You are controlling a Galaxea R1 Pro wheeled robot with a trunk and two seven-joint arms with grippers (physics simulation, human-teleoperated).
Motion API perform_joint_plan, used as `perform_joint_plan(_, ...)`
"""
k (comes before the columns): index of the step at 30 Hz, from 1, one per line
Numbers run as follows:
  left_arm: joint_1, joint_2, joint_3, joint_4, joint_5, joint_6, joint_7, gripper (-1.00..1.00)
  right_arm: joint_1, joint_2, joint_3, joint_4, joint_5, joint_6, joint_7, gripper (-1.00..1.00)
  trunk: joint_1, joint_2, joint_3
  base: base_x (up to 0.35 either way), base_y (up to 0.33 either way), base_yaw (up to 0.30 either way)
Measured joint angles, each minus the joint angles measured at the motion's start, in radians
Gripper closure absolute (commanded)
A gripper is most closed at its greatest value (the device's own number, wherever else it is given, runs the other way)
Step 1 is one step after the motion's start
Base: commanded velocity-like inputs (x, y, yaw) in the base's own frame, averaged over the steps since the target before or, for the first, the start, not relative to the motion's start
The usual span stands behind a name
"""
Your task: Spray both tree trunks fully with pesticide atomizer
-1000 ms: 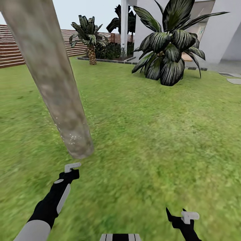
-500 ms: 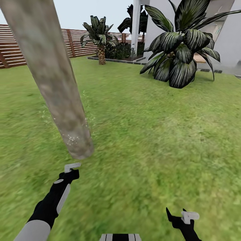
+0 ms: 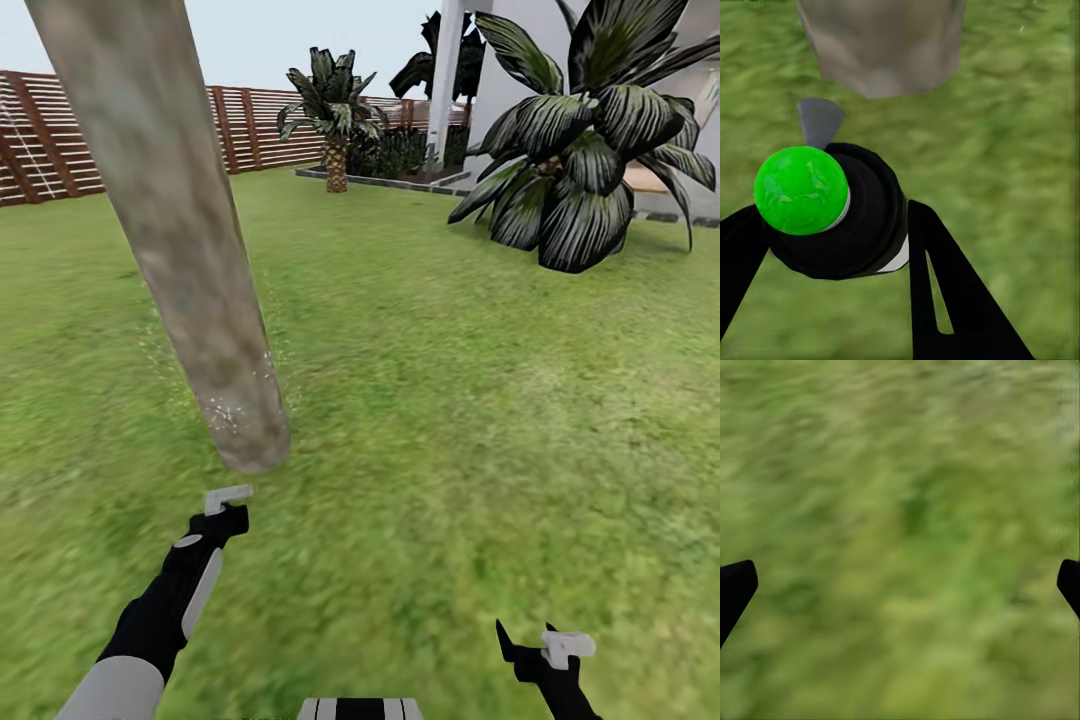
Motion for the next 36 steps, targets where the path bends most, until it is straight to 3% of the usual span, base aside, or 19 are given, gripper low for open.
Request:
perform_joint_plan(2,-0.012,-0.009,-0.046,-0.004,0.000,0.006,0.004,1.00,0.000,0.000,0.000,0.000,0.000,-0.001,0.000,-1.00,0.000,0.000,0.000,0.000,-0.001,0.034)
perform_joint_plan(4,-0.074,-0.035,-0.067,-0.015,-0.005,0.018,0.075,1.00,0.000,0.001,0.000,0.000,0.000,-0.001,0.000,-1.00,0.000,0.000,0.000,0.000,0.000,0.004)
perform_joint_plan(6,-0.094,-0.069,-0.095,-0.022,0.002,0.020,0.128,1.00,0.000,0.001,0.000,0.000,0.000,-0.001,-0.001,-1.00,0.000,0.000,0.000,0.000,0.000,0.000)
perform_joint_plan(10,-0.087,-0.070,-0.130,-0.115,-0.002,0.058,0.131,1.00,0.000,0.002,0.000,0.001,0.000,-0.001,-0.002,-1.00,0.000,0.000,0.000,0.000,0.000,0.000)
perform_joint_plan(13,-0.094,-0.035,-0.126,-0.187,-0.003,0.131,0.117,1.00,0.000,0.002,0.000,0.001,0.000,-0.001,-0.002,-1.00,0.000,0.000,0.000,0.000,0.000,0.000)
perform_joint_plan(15,-0.096,0.025,-0.123,-0.220,0.000,0.156,0.094,1.00,0.000,0.002,0.000,0.001,0.000,-0.001,-0.002,-1.00,0.000,0.000,0.000,0.000,0.000,0.000)
perform_joint_plan(16,-0.097,0.070,-0.116,-0.231,0.001,0.165,0.058,1.00,0.000,0.002,0.000,0.001,0.000,-0.001,-0.002,-1.00,0.000,0.000,0.000,0.000,0.000,0.000)
perform_joint_plan(17,-0.096,0.098,-0.092,-0.235,0.003,0.169,0.031,1.00,0.000,0.002,0.000,0.001,0.000,-0.002,-0.002,-1.00,0.000,0.000,0.000,0.000,0.000,0.000)
perform_joint_plan(20,-0.096,0.114,-0.061,-0.241,0.009,0.174,-0.050,1.00,0.000,0.002,0.000,0.002,0.000,-0.001,-0.002,-1.00,0.000,0.000,0.000,0.000,0.000,0.000)
perform_joint_plan(22,-0.101,0.094,-0.064,-0.292,0.009,0.241,-0.078,1.00,0.000,0.002,0.001,0.002,0.000,-0.001,-0.002,-1.00,0.000,0.000,0.000,0.000,0.000,0.000)
perform_joint_plan(24,-0.115,0.047,-0.086,-0.370,0.014,0.301,-0.082,1.00,0.000,0.002,0.001,0.002,0.000,0.000,-0.002,-1.00,0.000,0.000,0.000,0.000,0.000,0.000)
perform_joint_plan(25,-0.118,0.041,-0.088,-0.398,0.005,0.334,-0.083,1.00,0.000,0.003,0.001,0.002,0.000,0.000,-0.002,-1.00,0.000,0.000,0.000,0.000,0.000,0.000)
perform_joint_plan(28,-0.120,0.065,-0.078,-0.419,0.004,0.381,-0.088,1.00,0.000,0.003,0.001,0.002,0.000,0.000,-0.002,-1.00,0.000,0.000,0.000,0.000,0.000,0.000)
perform_joint_plan(30,-0.120,0.105,-0.069,-0.420,0.001,0.386,-0.089,1.00,0.000,0.003,0.002,0.002,0.000,0.000,-0.002,-1.00,0.000,0.000,0.000,0.000,0.000,0.000)
perform_joint_plan(32,-0.120,0.165,-0.060,-0.420,0.000,0.387,-0.090,1.00,0.000,0.003,0.001,0.002,0.000,0.000,-0.002,-1.00,0.000,0.000,0.000,0.000,0.000,0.000)
perform_joint_plan(36,-0.122,0.192,-0.015,-0.422,0.006,0.389,-0.121,1.00,0.000,0.003,0.002,0.002,0.000,0.000,-0.002,-1.00,0.000,0.000,0.000,0.000,0.000,0.000)
